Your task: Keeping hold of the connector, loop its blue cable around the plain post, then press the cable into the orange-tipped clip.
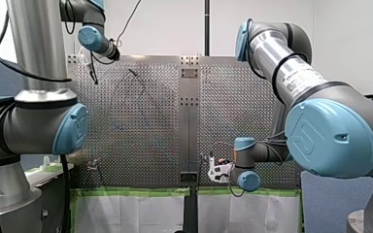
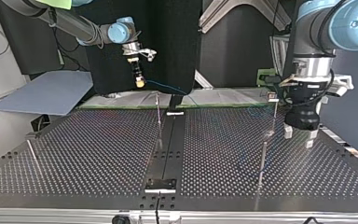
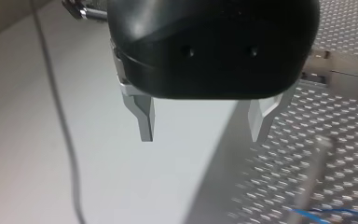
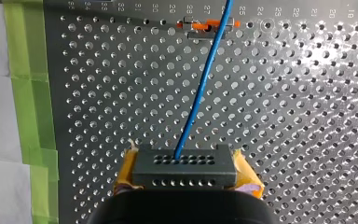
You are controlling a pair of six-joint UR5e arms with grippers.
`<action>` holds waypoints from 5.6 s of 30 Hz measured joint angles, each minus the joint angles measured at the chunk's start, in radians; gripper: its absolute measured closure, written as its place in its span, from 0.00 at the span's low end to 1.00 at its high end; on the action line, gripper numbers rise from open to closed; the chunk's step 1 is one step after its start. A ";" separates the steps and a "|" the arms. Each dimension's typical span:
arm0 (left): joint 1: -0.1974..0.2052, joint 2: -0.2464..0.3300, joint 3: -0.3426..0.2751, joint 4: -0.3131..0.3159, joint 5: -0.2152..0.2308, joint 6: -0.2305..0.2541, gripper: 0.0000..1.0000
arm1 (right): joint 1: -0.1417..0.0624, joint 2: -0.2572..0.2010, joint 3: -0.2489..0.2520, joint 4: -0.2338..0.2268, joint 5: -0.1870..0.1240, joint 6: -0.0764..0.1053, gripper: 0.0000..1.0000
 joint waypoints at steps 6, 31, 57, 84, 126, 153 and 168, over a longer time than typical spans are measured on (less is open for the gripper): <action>-0.015 0.017 0.056 -0.056 -0.020 0.056 0.01 | -0.001 0.001 0.000 0.001 -0.006 0.007 1.00; -0.242 -0.160 0.299 -0.300 -0.249 0.276 0.01 | 0.002 0.001 -0.002 0.004 -0.008 0.005 1.00; -0.248 -0.258 0.303 -0.562 -0.331 0.280 0.01 | 0.004 0.001 -0.003 0.022 -0.008 -0.003 1.00; -0.197 -0.256 0.352 -0.585 -0.324 0.296 0.01 | -0.003 0.001 -0.003 0.019 -0.009 -0.003 1.00; -0.449 -0.403 0.346 -0.334 -0.412 0.574 0.01 | 0.002 0.001 -0.003 0.020 -0.013 0.006 1.00; -0.461 -0.548 0.442 -0.092 -0.591 0.682 0.01 | 0.004 0.001 -0.003 0.024 -0.018 0.006 1.00; -0.458 -0.586 0.440 -0.093 -0.632 0.710 0.01 | 0.004 0.001 -0.003 0.026 -0.019 0.005 1.00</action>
